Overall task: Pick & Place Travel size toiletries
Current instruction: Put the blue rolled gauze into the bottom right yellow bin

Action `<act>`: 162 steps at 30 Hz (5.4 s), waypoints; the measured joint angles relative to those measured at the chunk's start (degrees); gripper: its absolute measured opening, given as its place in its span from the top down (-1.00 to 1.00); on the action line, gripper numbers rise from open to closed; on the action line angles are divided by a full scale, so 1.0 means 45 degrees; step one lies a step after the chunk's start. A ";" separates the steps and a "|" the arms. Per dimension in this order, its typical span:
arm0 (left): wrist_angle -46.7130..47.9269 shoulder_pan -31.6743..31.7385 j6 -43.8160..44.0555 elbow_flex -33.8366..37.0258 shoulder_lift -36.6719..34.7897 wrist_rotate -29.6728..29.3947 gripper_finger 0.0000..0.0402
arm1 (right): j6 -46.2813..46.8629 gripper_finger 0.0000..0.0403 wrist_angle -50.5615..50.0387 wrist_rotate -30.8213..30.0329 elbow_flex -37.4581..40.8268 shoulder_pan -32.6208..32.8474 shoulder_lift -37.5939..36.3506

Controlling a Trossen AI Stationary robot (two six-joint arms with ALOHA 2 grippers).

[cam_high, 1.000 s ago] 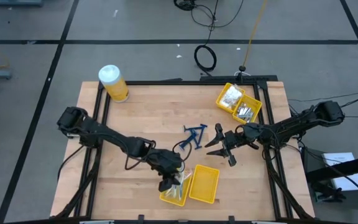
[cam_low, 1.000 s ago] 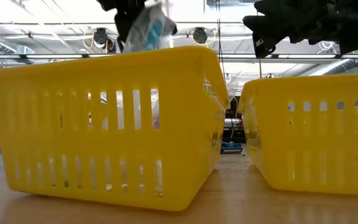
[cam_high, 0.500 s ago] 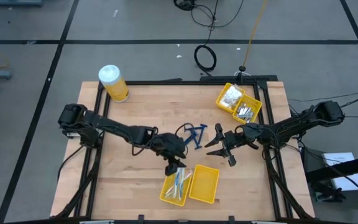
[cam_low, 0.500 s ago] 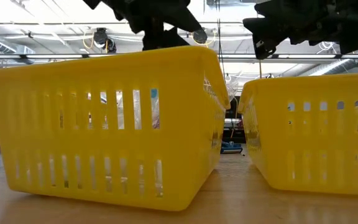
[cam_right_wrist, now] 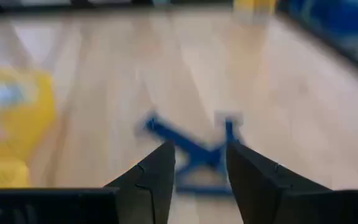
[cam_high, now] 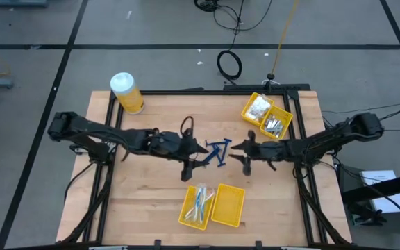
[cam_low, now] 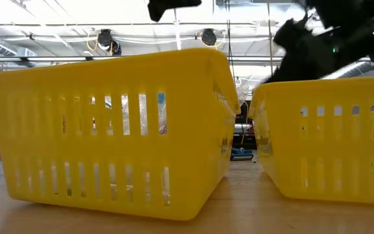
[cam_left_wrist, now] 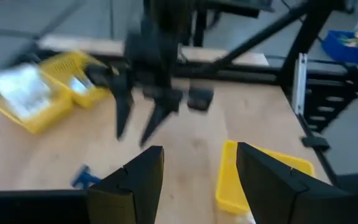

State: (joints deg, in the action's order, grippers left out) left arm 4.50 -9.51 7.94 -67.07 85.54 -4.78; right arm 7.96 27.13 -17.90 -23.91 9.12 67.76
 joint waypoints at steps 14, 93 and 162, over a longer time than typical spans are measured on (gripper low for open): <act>-0.0057 -0.0336 -0.0399 0.0336 -0.0213 -0.3644 0.00 | 0.1051 0.27 -0.5724 0.2361 -0.4270 -0.2070 0.4528; -0.0351 -0.0234 0.1177 0.1336 0.0360 -0.3958 0.00 | -0.0392 0.58 -0.5531 0.8342 -0.5550 0.3571 0.4259; -0.0274 -0.0234 0.1279 0.1336 0.0350 -0.3827 0.00 | -0.8698 0.47 -0.8864 0.6300 -0.5579 -0.5447 0.6606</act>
State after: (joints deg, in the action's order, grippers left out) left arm 3.27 -10.57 13.69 -61.06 87.11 -22.00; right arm -31.18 -12.76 10.45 -49.01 -15.39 97.49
